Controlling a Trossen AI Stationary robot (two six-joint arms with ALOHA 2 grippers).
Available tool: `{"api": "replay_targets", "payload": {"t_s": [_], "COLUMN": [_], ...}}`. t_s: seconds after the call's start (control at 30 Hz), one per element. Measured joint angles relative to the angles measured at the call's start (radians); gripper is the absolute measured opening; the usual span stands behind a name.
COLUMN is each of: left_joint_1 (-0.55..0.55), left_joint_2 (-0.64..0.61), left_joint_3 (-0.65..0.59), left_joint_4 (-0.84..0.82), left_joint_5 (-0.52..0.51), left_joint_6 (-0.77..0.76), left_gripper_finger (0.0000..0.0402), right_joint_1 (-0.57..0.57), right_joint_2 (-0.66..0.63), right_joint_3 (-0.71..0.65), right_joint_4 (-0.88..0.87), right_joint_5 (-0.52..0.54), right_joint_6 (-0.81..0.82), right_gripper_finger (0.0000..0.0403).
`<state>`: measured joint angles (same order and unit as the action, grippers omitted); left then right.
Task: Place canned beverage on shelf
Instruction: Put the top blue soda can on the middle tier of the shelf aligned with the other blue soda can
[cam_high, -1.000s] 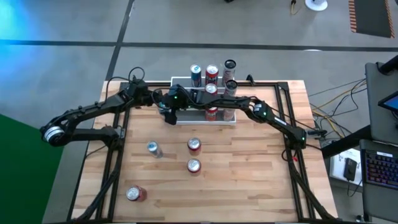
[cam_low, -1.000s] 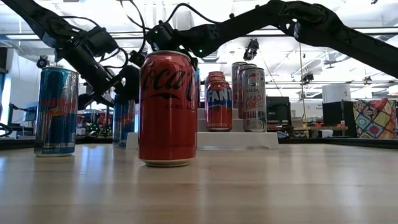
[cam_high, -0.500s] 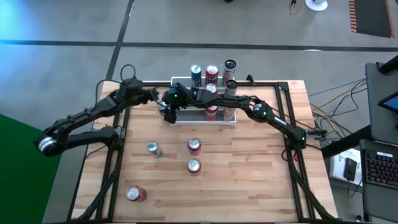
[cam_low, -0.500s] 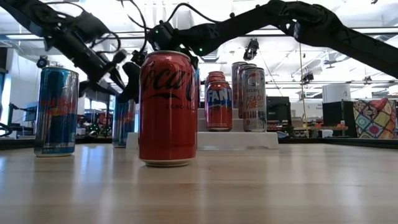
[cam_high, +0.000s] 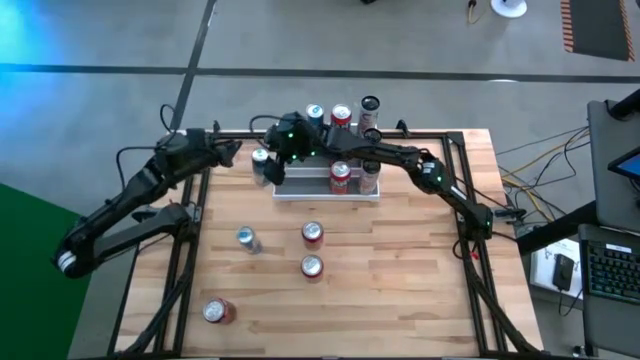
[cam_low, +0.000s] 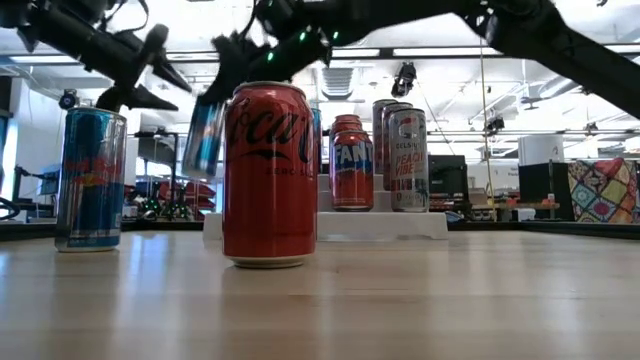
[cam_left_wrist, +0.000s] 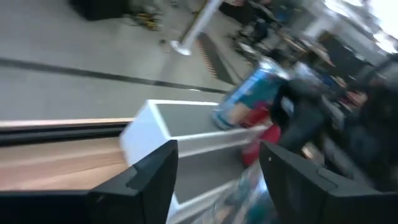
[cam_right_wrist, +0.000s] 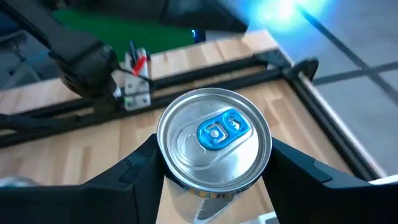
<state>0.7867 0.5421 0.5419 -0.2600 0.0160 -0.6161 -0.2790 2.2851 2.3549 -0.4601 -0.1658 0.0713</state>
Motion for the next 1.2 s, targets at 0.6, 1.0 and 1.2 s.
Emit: {"api": "replay_targets", "payload": {"t_s": [0.6,1.0,1.2], "left_joint_1": [-0.344,-0.537,-0.536], "left_joint_2": [-0.065,0.177,0.307], "left_joint_3": [0.001,0.028,0.090], "left_joint_4": [0.286,0.349,0.348], "left_joint_5": [0.045,-0.253,-0.160], "left_joint_6": [0.357,0.455,0.460], "left_gripper_finger": [0.0231,0.0297,0.0340], "right_joint_1": [0.010,0.049,0.064], "right_joint_2": [-0.243,-0.267,-0.267], "right_joint_3": [-0.001,-0.010,-0.010], "right_joint_4": [-0.273,-0.326,-0.305], "right_joint_5": [-0.018,0.123,0.141], "right_joint_6": [0.042,0.063,0.061], "right_gripper_finger": [0.0215,0.0215,0.0215]}}
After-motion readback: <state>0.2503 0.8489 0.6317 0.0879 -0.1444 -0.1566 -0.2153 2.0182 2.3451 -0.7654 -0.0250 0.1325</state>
